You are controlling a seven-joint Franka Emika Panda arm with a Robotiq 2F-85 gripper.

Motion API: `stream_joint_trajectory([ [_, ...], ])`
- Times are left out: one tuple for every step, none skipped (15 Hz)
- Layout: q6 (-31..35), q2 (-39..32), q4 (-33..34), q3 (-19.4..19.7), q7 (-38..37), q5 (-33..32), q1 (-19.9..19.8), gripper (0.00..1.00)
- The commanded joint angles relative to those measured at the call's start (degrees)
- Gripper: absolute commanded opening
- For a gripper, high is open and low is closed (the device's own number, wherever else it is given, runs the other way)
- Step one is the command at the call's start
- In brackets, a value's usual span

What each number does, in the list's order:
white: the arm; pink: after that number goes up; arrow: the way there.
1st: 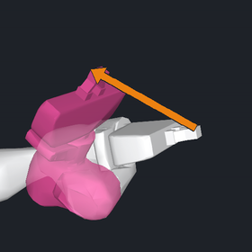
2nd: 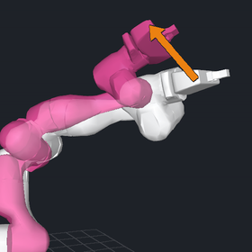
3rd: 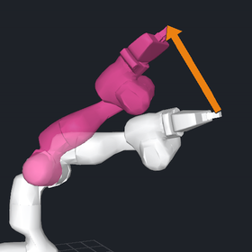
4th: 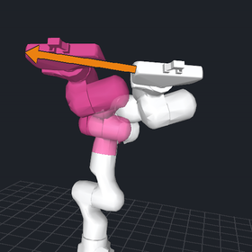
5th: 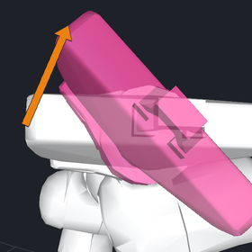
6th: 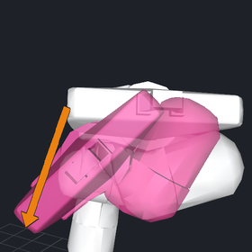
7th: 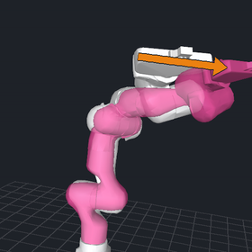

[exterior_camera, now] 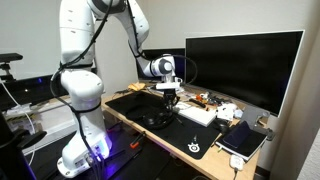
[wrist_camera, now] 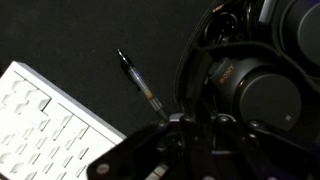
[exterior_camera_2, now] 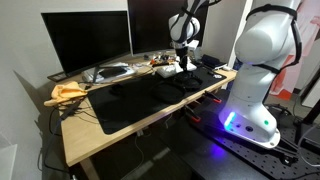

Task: Move the headphones to the left

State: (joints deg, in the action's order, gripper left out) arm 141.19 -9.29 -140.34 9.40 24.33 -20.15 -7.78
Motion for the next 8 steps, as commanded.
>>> stream_joint_trajectory([
  [-1.45,7.41,-3.83,-0.93,-0.79,-0.17,0.14,0.03],
  [-1.69,8.45,-4.16,-0.98,-0.82,-0.17,0.21,0.04],
  [-1.86,9.33,-4.45,-1.08,-0.84,-0.06,0.26,0.04],
  [-2.10,10.24,-4.70,-1.17,-0.67,0.08,0.27,0.04],
  [-2.22,10.96,-4.91,-1.27,-0.65,0.17,0.31,0.04],
  [-2.33,11.64,-5.08,-1.35,-0.61,0.22,0.32,0.04],
  [-2.38,12.24,-5.19,-1.42,-0.62,0.28,0.35,0.04],
  [-2.45,13.01,-5.29,-1.48,-0.58,0.25,0.38,0.04],
])
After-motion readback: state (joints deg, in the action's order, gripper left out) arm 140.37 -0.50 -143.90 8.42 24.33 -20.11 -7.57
